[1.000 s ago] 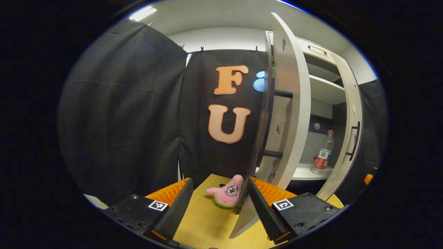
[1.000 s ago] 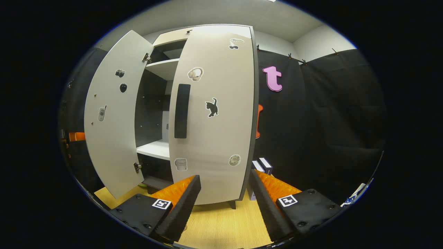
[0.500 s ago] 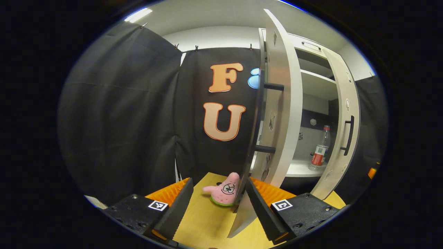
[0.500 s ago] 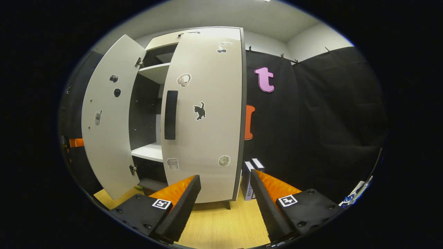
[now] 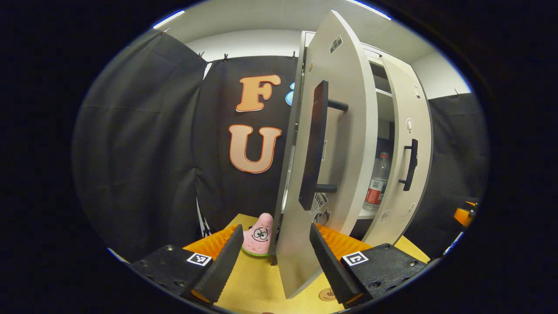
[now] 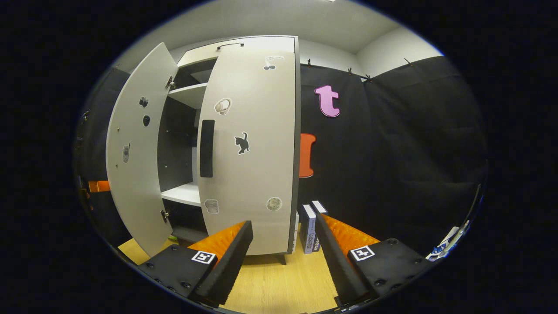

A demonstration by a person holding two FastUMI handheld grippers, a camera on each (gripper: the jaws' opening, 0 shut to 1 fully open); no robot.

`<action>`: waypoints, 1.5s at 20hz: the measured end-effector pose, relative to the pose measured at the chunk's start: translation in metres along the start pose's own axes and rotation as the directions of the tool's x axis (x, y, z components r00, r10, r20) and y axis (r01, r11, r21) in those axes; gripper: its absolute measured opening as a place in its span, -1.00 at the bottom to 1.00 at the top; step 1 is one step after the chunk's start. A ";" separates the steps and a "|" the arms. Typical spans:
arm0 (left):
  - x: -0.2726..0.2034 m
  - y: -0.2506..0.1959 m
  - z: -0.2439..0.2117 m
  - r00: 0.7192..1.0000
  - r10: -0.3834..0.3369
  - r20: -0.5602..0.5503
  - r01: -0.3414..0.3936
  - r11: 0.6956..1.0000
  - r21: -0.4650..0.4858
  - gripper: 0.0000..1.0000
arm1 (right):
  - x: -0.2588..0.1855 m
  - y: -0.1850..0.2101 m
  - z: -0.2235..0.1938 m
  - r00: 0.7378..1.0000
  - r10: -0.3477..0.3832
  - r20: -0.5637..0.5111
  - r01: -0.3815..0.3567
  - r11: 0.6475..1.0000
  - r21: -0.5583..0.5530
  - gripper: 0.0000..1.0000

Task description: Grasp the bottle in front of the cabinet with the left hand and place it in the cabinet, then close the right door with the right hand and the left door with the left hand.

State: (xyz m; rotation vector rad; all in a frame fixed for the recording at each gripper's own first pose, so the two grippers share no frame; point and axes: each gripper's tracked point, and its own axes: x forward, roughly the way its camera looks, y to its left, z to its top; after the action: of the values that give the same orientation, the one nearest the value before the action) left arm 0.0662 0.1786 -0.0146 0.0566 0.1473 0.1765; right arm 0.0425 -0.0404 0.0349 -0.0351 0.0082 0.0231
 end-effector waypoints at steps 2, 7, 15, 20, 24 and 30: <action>0.002 -0.013 -0.002 1.000 -0.019 -0.001 0.019 1.000 0.003 0.82 | -0.002 -0.008 0.000 1.000 -0.006 0.002 0.007 1.000 -0.008 0.92; 0.018 -0.052 -0.009 0.998 -0.069 -0.014 0.069 0.997 -0.022 0.88 | -0.005 -0.035 0.003 1.000 -0.021 0.003 0.021 1.000 -0.004 0.92; 0.077 -0.127 -0.014 0.992 -0.124 0.006 0.124 0.991 -0.042 0.87 | -0.002 -0.104 0.016 0.999 -0.044 0.006 0.044 0.999 -0.007 0.92; 0.118 -0.149 -0.023 0.993 -0.122 -0.010 0.121 0.990 -0.067 0.88 | 0.001 -0.149 0.021 0.996 -0.087 0.021 0.087 0.996 -0.028 0.92; 0.125 -0.155 -0.024 0.997 -0.077 -0.005 0.077 0.995 -0.070 0.87 | -0.001 -0.173 0.013 0.994 -0.106 0.005 0.106 0.994 -0.001 0.92; 0.128 -0.159 -0.022 1.000 -0.004 0.001 0.004 1.000 -0.025 0.87 | -0.008 -0.204 0.009 0.991 -0.131 0.005 0.131 0.991 0.015 0.92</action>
State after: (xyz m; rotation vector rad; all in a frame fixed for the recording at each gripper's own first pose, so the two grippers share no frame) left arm 0.2148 0.0458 -0.0653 0.0313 0.1438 0.1747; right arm 0.0396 -0.2437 0.0513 -0.0208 0.0000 -0.1086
